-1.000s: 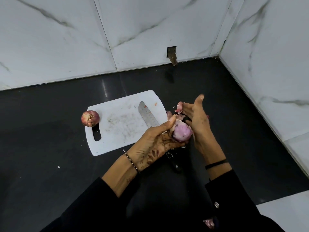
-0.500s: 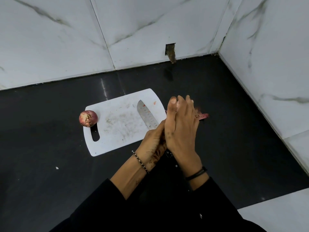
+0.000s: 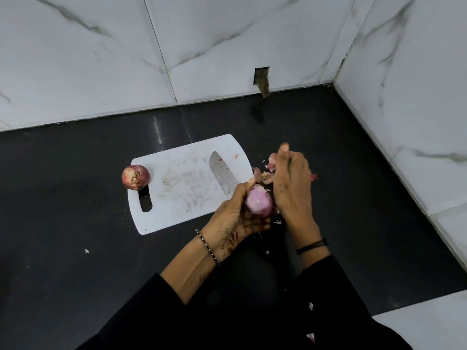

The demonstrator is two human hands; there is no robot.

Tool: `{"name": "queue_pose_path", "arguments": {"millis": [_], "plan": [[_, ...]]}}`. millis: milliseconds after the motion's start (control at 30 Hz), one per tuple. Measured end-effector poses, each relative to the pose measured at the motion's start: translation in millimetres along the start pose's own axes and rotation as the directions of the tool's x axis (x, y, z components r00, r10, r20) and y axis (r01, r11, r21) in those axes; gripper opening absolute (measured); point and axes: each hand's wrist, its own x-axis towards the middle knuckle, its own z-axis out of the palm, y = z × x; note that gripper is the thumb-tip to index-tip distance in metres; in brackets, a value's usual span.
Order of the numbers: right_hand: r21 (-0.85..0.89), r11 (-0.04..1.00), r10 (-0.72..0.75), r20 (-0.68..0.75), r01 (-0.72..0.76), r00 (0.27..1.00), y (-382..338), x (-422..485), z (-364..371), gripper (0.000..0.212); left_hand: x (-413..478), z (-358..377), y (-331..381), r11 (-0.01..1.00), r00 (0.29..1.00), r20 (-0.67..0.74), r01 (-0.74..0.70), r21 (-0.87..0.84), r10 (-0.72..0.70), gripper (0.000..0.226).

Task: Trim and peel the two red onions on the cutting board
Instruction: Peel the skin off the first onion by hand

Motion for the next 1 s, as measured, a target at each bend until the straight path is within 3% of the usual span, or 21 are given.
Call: {"name": "queue_pose_path", "arguments": {"millis": [67, 133, 267, 400, 467, 567, 700, 867, 1000], "plan": [[0.048, 0.999, 0.009, 0.05, -0.011, 0.999, 2, -2, -13, 0.039, -1, -3, 5, 0.999, 0.998, 0.054, 0.041, 0.015, -0.042, 0.077], [0.085, 0.996, -0.019, 0.082, 0.012, 0.996, 1, -8, -24, 0.027, 1, -7, 12, 0.998, 0.996, 0.071, 0.059, 0.037, -0.062, 0.087], [0.146, 0.982, -0.129, 0.057, 0.119, 0.99, 1, -23, -36, 0.026, 5, -12, 23, 0.995, 0.992, 0.094, 0.077, 0.06, -0.083, 0.074], [0.262, 0.942, -0.254, 0.142, 0.211, 0.957, -1, -33, -44, 0.016, 6, -10, 29, 0.995, 0.991, 0.121, 0.048, 0.084, -0.058, 0.057], [0.294, 0.909, -0.358, 0.191, 0.295, 0.914, -2, -32, -47, 0.029, 7, -6, 33, 0.996, 0.995, 0.097, 0.026, 0.082, -0.034, 0.045], [0.196, 0.865, -0.501, 0.281, 0.463, 0.818, -1, -27, -48, 0.046, 13, -7, 38, 1.0, 0.998, 0.064, -0.004, 0.03, 0.002, 0.037], [0.103, 0.84, -0.536, 0.316, 0.533, 0.783, 2, -22, -46, 0.046, 17, -7, 39, 0.997, 0.997, 0.06, -0.051, 0.053, 0.048, 0.048], [0.042, 0.822, -0.549, 0.323, 0.568, 0.771, 3, -17, -44, 0.048, 13, -3, 44, 0.986, 0.995, 0.068, -0.079, 0.148, 0.069, 0.024], [0.019, 0.821, -0.545, 0.327, 0.571, 0.772, 2, -18, -43, 0.045, 13, -5, 48, 0.972, 0.994, 0.085, -0.08, 0.219, 0.062, 0.026]]}}
